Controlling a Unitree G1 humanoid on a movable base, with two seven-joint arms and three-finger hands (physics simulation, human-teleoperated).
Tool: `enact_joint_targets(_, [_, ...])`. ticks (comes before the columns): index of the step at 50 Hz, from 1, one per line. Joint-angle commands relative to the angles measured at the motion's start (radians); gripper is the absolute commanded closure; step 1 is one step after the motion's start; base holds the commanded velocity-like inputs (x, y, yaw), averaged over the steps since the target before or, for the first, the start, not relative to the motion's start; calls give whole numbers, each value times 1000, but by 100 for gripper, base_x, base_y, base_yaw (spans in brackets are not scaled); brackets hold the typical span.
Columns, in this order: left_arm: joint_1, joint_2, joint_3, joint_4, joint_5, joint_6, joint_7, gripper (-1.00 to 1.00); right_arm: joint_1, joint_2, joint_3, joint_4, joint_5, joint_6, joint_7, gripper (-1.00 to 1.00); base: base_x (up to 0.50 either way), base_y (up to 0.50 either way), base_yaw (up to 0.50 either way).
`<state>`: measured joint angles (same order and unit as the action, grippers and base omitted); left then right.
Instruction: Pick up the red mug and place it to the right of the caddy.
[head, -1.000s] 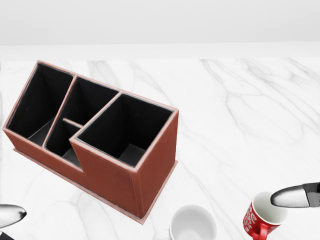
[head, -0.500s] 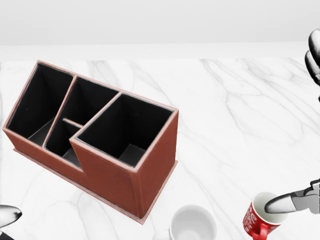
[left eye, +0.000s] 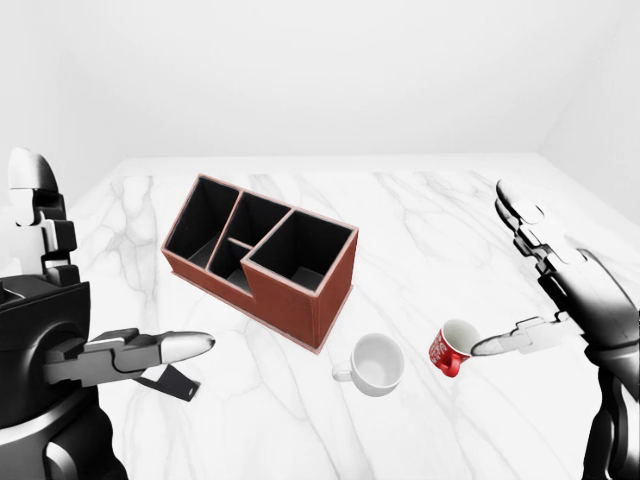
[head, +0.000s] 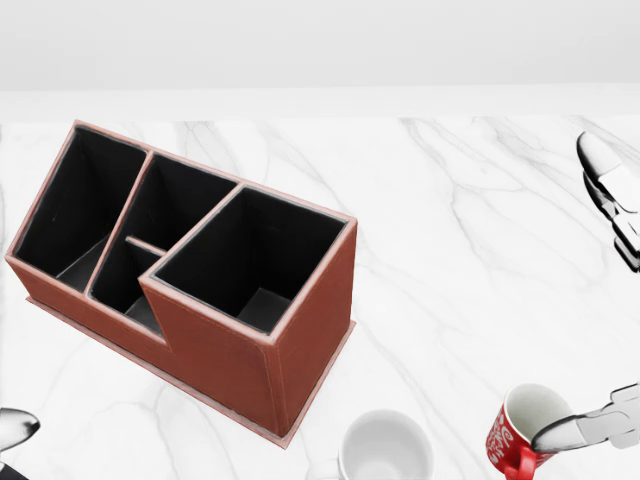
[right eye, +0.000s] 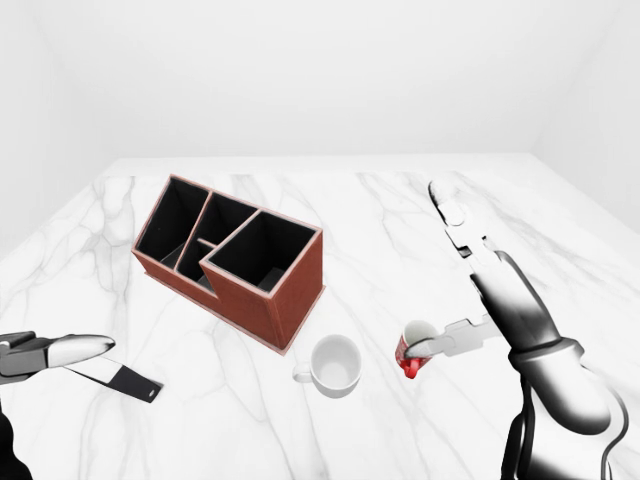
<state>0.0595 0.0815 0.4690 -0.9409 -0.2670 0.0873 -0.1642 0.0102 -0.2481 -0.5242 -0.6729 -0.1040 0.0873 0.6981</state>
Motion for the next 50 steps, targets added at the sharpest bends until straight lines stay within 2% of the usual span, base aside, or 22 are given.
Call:
enact_joint_targets(1, [0, 2, 5, 0, -4, 0, 1, -100, 44, 25, -17, 10, -35, 0, 0, -96, 0, 0, 0])
enact_joint_targets(10, [0, -1, -8, 7, 3, 0, 3, -100, 89, 54, -39, 22, -57, 0, 0, -97, 0, 0, 0])
enact_joint_targets(15, [-4, 6, 15, -2, -16, 0, 3, -100, 113, 72, -47, 26, -68, 0, 0, -97, 0, 0, 0])
enact_joint_targets(21, [0, 3, 0, -3, -5, 0, 5, -100, 147, 96, -58, 46, -87, 0, 0, -97, 0, 0, 0])
enact_joint_targets(37, [-7, 9, 19, -15, -25, 0, 9, -100, 218, 149, -110, 65, -137, 0, 0, -96, 0, 0, 0])
enact_joint_targets(41, [-3, 5, 4, -10, -13, 0, 9, -100, 232, 165, -116, 85, -155, 0, 0, -96, 0, 0, 0])
enact_joint_targets(50, [-2, 4, 7, -7, -12, 0, 6, -100, 237, 170, -114, 129, -179, 0, 0, -97, 0, 0, 0])
